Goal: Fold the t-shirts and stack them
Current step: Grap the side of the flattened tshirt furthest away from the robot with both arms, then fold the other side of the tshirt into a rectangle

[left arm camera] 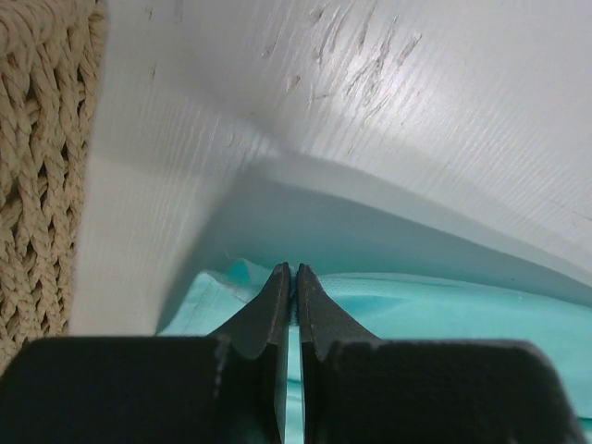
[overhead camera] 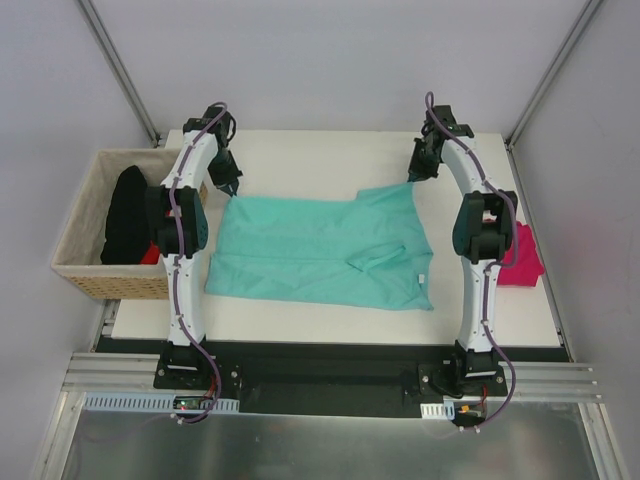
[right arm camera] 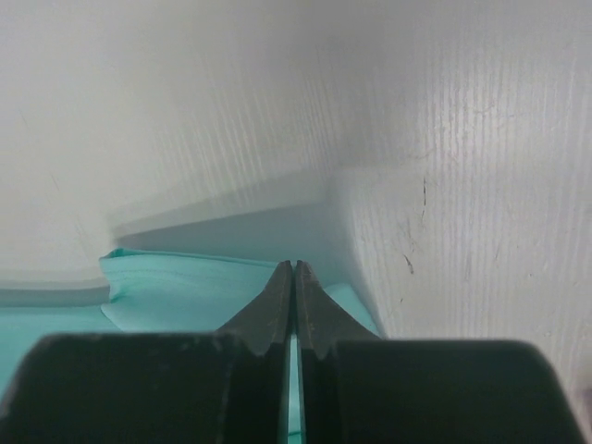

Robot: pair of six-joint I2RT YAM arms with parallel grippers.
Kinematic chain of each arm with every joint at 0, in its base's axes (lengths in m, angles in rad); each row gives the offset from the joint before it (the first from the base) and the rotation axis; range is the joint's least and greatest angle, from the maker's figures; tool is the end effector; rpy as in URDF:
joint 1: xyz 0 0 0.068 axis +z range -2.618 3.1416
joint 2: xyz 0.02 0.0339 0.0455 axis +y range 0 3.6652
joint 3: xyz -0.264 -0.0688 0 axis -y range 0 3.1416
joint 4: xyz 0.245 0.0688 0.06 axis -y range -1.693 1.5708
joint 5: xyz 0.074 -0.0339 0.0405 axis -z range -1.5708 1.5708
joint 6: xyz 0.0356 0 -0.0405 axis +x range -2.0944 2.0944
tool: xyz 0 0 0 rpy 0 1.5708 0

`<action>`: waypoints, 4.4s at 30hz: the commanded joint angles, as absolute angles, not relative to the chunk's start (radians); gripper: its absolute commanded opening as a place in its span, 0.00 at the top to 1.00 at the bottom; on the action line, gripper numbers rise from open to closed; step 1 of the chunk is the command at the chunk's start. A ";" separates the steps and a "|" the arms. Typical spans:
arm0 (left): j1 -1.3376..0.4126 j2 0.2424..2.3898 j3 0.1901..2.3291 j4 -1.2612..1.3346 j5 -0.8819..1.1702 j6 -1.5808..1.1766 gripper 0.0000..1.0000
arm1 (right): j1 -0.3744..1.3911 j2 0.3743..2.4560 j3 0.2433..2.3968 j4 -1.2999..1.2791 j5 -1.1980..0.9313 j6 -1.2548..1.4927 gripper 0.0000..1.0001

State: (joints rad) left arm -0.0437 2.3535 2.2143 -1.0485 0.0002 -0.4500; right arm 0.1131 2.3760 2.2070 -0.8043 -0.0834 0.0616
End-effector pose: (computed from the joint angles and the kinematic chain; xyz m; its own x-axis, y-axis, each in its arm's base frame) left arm 0.4976 -0.0218 0.2244 -0.8534 -0.3981 -0.3365 -0.3636 0.9172 -0.1628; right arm 0.5198 0.0620 0.2239 -0.8297 -0.0325 -0.5573 -0.1082 0.9887 0.1034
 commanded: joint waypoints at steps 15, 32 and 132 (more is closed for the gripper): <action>-0.041 2.077 1.965 -1.126 -0.018 -0.399 1.00 | 0.160 2.057 1.892 -0.787 -0.071 0.057 0.99; -0.077 1.925 1.789 -1.088 -0.037 -0.426 1.00 | 0.212 1.875 1.683 -0.681 -0.034 0.081 0.99; -0.170 1.572 1.223 -1.209 -0.196 -0.434 0.82 | 0.408 1.356 1.152 -1.057 0.043 0.242 0.79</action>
State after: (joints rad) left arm -0.1585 1.5929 1.2312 -1.1683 -0.1627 -0.4198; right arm 0.3985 1.3525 1.1221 -1.0111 0.0231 0.2325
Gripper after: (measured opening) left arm 0.168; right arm 0.121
